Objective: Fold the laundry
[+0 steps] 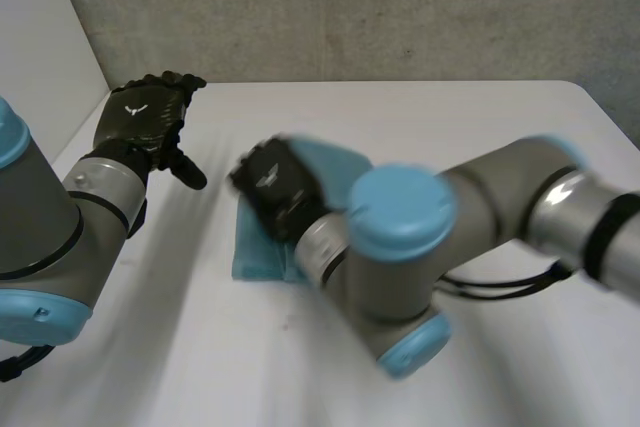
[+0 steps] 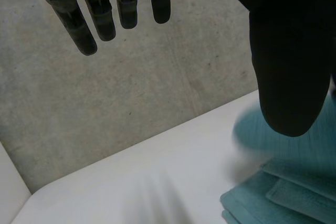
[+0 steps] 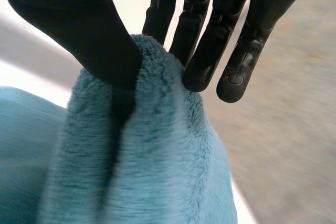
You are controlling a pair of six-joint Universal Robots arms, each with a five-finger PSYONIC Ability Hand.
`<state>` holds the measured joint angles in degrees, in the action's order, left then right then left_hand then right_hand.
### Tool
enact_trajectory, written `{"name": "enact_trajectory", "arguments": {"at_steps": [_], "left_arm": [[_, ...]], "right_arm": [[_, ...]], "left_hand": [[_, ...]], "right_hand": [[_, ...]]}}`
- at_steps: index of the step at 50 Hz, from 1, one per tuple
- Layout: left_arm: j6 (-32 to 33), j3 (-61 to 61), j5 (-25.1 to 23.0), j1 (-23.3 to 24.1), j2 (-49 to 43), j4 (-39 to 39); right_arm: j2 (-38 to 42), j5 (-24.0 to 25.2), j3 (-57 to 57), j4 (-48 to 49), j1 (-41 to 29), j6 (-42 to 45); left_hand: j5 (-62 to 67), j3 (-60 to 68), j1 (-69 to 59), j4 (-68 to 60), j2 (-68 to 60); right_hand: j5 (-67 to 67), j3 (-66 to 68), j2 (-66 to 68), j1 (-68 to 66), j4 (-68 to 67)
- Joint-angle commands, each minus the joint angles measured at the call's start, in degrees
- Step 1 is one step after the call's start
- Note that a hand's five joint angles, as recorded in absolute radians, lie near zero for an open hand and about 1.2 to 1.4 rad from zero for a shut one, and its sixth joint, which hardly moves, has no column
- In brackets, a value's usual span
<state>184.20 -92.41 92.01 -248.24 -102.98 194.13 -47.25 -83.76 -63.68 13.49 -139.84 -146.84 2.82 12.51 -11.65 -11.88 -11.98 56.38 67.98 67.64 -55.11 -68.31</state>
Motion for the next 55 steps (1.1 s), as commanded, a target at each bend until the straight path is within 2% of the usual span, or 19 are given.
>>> {"name": "enact_trajectory", "arguments": {"at_steps": [1, 3, 5, 6, 8, 9, 11, 14, 16, 21, 24, 30, 35, 40, 47, 51, 52, 54, 55], "left_arm": [[-0.1, -0.2, -0.2, -1.1, 0.0, 0.4], [-0.1, 0.0, -0.2, -1.1, 0.0, 0.5], [-0.1, 1.2, -0.4, -1.0, -0.9, 0.6], [-0.1, 1.2, -0.4, -1.0, -0.9, 0.6], [-0.3, 2.1, -0.4, -0.8, -1.8, 0.6], [-0.9, 3.3, -0.4, -0.3, -3.2, 0.6], [-1.7, 4.7, -0.3, 0.1, -4.9, 0.5], [-4.1, 7.5, -0.4, 2.1, -7.8, 0.0], [-6.7, 10.2, -0.4, 5.0, -11.3, -0.4], [-8.7, 13.1, -0.5, 7.1, -15.9, -4.7], [-9.1, 14.4, -0.4, 8.0, -19.0, -9.3], [-9.2, 15.2, 0.0, 8.5, -22.2, -14.4], [-8.5, 15.1, 0.2, 8.0, -23.3, -16.1], [-8.2, 14.8, 0.0, 7.8, -22.8, -18.0], [-4.6, 16.4, 0.2, 7.8, -19.4, -20.3], [-3.1, 19.5, 0.2, 7.7, -14.4, -20.6], [-3.1, 19.5, 0.2, 7.7, -14.3, -20.6], [-3.1, 21.4, 0.2, 7.1, -9.5, -21.1], [-3.1, 21.4, 0.2, 7.1, -9.5, -21.1]], "right_arm": [[4.5, 1.2, 0.1, -0.1, -2.9, -0.2], [3.7, 0.5, 0.4, -0.2, -2.8, -0.5], [0.2, -3.6, 0.4, -0.2, -2.1, -1.8], [0.1, -3.6, 0.4, -0.2, -2.1, -1.8], [-3.5, -8.9, -0.3, -0.3, 0.3, -5.1], [-3.6, -8.9, -0.3, -0.3, 0.3, -5.1], [-6.5, -11.7, -0.9, -0.4, 3.0, -11.0], [-7.5, -11.8, -1.4, -0.7, 4.6, -14.6], [-7.9, -10.6, -1.7, -3.2, 7.6, -20.0], [-7.4, -6.0, -0.6, -9.6, 11.0, -25.4], [-4.1, -2.4, 1.2, -12.9, 13.5, -28.6], [3.3, 1.1, 6.7, -19.8, 16.5, -32.4], [8.6, 1.6, 11.6, -26.1, 18.5, -32.5], [10.7, 1.6, 15.9, -31.2, 18.9, -32.0], [8.8, 1.9, 17.3, -32.2, 19.7, -31.9], [0.3, 1.2, 16.3, -32.0, 20.0, -32.5], [0.3, 1.2, 16.3, -31.9, 20.0, -32.5], [-6.2, 0.1, 14.9, -31.0, 20.3, -32.8], [-6.3, 0.1, 14.9, -31.0, 20.3, -32.8]], "left_hand": [[-2.8, -2.5, 1.6, 1.9, 2.0], [-2.8, -2.5, 1.6, 1.9, 2.0], [-2.8, -2.5, 1.6, 1.9, 2.0], [-2.8, -2.5, 1.6, 1.9, 2.0], [-2.8, -2.5, 1.6, 1.9, 2.0], [-2.8, -2.5, 1.6, 1.9, 2.0], [-2.8, -2.5, 1.6, 1.9, 2.0], [-2.8, -2.5, 1.6, 1.9, 2.0], [-2.8, -2.5, 1.6, 1.8, 1.9], [-2.6, -2.3, 1.4, 1.7, 1.8], [-2.6, -2.3, 1.4, 1.7, 1.8], [-2.8, -2.5, 1.6, 1.8, 1.9], [-2.8, -2.5, 1.6, 1.9, 2.0], [-2.8, -2.5, 1.6, 1.9, 2.0], [-2.8, -2.5, 1.6, 1.9, 2.0], [-2.8, -2.5, 1.6, 1.9, 2.0], [-2.8, -2.5, 1.6, 1.9, 2.0], [-2.8, -2.5, 1.6, 1.9, 2.0], [-2.8, -2.5, 1.6, 1.9, 2.0]], "right_hand": [[13.6, 12.0, 12.4, -24.9, -11.7], [13.6, 12.0, 12.4, -24.9, -11.7], [-39.9, -41.5, -41.2, 28.6, 41.8], [-40.1, -41.8, -41.4, 28.9, 42.1], [-56.4, -58.0, -57.6, 45.1, 58.3], [-56.4, -58.0, -57.6, 45.1, 58.3], [-56.4, -58.0, -57.6, 45.1, 58.3], [-56.4, -58.0, -57.6, 45.1, 58.3], [-56.4, -58.0, -57.6, 45.1, 58.3], [-56.4, -58.0, -57.6, 45.1, 58.3], [-56.4, -58.0, -57.6, 45.1, 58.3], [-56.4, -58.0, -57.6, 45.1, 58.3], [-56.4, -58.0, -57.6, 45.1, 58.3], [-56.4, -58.0, -57.6, 45.1, 58.3], [-56.4, -58.0, -57.6, 45.1, 58.3], [-56.4, -58.0, -57.6, 45.1, 58.3], [-56.4, -58.0, -57.6, 45.1, 58.3], [-56.4, -58.0, -57.6, 45.1, 58.3], [-56.4, -58.0, -57.6, 45.1, 58.3]]}}
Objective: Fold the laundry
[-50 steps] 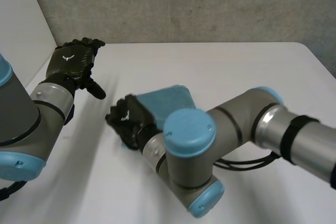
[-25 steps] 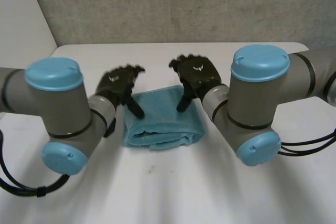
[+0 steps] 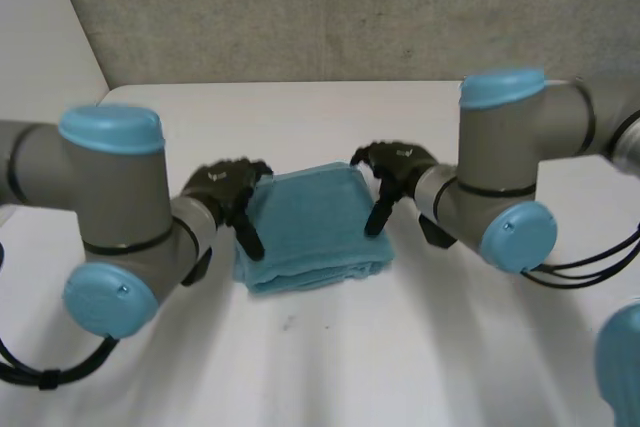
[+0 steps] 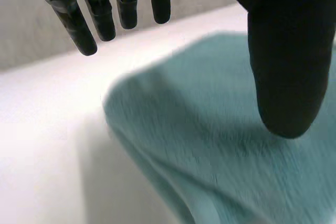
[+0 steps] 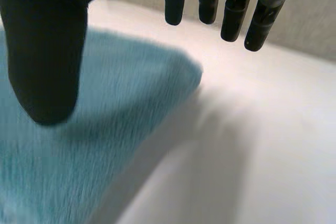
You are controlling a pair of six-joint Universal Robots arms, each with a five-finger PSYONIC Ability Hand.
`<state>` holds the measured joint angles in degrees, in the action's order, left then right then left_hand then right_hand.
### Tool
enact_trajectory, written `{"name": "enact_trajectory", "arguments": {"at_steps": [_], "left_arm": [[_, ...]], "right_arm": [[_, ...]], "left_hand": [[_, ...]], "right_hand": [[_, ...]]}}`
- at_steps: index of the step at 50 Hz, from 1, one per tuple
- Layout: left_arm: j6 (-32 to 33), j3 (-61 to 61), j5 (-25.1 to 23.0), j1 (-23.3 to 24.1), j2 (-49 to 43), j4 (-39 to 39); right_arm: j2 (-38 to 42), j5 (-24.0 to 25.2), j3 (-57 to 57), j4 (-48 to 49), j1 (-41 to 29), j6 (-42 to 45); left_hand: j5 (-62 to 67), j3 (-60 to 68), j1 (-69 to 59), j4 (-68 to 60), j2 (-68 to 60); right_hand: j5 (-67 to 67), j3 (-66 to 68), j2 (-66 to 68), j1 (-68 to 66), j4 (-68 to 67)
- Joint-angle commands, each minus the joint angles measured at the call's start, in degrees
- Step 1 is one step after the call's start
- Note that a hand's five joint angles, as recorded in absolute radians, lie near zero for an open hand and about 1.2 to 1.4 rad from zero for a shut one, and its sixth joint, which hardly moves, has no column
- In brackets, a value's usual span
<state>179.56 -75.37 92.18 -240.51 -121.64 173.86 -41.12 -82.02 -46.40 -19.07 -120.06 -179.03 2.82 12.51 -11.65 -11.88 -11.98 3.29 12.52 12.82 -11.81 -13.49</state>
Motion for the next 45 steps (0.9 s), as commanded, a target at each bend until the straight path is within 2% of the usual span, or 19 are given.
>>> {"name": "enact_trajectory", "arguments": {"at_steps": [1, 5, 8, 10, 15, 25, 45], "left_arm": [[1.6, 5.0, 0.0, -1.4, 11.8, -1.2], [1.6, 6.6, -0.1, -4.0, 16.8, -3.4], [1.7, 8.4, -0.3, -6.7, 21.0, -7.7], [1.7, 9.6, -0.6, -9.1, 23.7, -13.3], [1.8, 9.7, -1.5, -10.2, 25.3, -17.0], [1.5, 8.7, -6.9, -10.4, 27.6, -17.9], [1.8, 4.7, -7.3, -9.5, 28.0, -17.1]], "right_arm": [[-15.5, -3.1, -3.7, 2.1, 1.2, -0.7], [-25.6, -9.4, -9.2, 3.2, 5.3, 0.3], [-28.8, -10.4, -11.1, 3.5, 6.4, 0.7], [-34.0, -10.9, -15.0, 3.7, 9.0, 2.2], [-39.5, -10.5, -20.9, 3.7, 12.9, 4.6], [-41.8, -8.0, -23.7, 3.6, 14.4, 5.9], [-43.3, -8.0, -26.4, 5.7, 14.2, 6.2]], "left_hand": [[-2.8, -2.5, 1.6, 1.9, 2.0], [-2.4, -2.1, 1.3, 1.5, 1.6], [-2.4, -2.1, 1.3, 1.5, 1.6], [-2.4, -2.1, 1.3, 1.5, 1.6], [-2.8, -2.5, 1.6, 1.8, 1.9], [-2.8, -2.5, 1.6, 1.9, 2.0], [-2.8, -2.5, 1.6, 1.9, 2.0]], "right_hand": [[-3.3, -2.5, -2.8, 1.8, 3.5], [-3.3, -2.5, -2.8, 1.8, 3.5], [-3.3, -2.5, -2.8, 1.8, 3.5], [-3.3, -2.5, -2.8, 1.8, 3.5], [-3.3, -2.5, -2.8, 1.8, 3.5], [-3.3, -2.5, -2.8, 1.8, 3.5], [-3.3, -2.5, -2.8, 1.8, 3.5]]}}
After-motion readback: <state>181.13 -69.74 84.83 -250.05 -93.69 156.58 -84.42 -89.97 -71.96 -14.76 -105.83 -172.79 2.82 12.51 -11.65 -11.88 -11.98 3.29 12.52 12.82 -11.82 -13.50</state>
